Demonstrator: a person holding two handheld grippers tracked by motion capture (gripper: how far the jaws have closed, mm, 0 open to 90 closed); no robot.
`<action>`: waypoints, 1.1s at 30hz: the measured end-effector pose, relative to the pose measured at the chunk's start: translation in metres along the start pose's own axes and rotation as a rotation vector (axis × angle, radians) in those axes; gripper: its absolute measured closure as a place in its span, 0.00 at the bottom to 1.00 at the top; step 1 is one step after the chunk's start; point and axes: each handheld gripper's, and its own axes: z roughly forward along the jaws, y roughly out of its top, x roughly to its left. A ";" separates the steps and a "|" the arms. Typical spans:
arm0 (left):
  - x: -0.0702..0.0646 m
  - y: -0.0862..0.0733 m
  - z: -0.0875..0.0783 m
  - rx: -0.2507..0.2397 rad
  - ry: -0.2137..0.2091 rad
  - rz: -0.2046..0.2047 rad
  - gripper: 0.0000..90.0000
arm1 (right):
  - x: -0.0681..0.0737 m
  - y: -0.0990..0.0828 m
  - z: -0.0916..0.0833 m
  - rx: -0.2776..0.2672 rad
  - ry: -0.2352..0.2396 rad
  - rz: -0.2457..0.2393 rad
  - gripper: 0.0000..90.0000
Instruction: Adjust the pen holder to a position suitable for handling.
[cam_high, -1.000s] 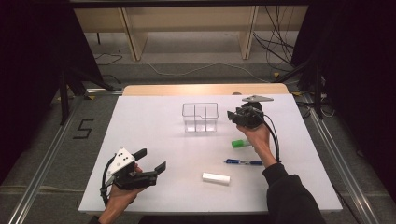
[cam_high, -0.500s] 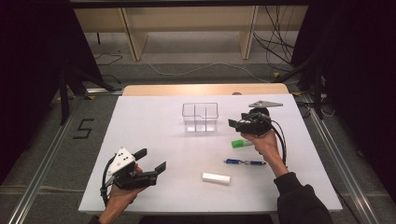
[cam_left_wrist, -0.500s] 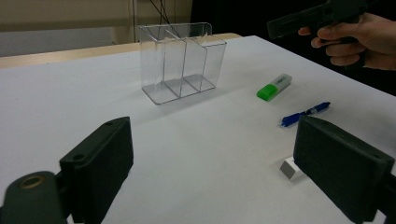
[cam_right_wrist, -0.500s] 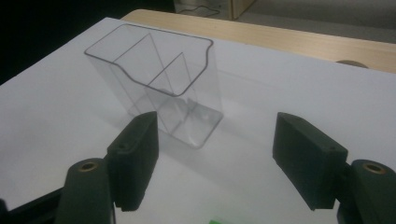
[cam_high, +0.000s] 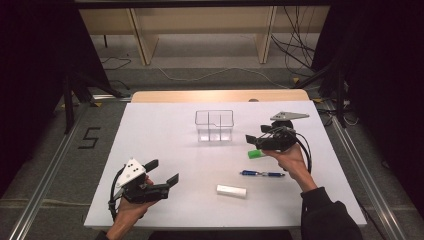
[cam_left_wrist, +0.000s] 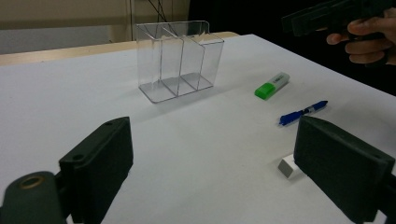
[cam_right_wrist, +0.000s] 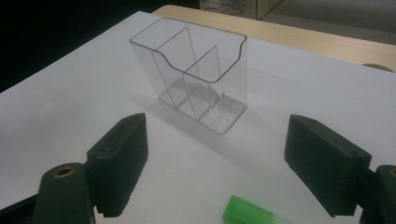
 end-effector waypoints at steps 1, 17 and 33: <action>0.000 0.000 0.000 0.000 0.000 0.000 0.12 | 0.000 -0.001 -0.001 0.001 0.001 -0.002 0.24; -0.001 0.001 0.001 0.002 -0.001 0.006 0.12 | 0.011 -0.010 -0.006 0.054 0.036 -0.075 0.20; 0.000 0.001 0.000 0.006 -0.005 0.004 0.12 | 0.017 -0.025 -0.013 0.140 0.041 -0.122 0.18</action>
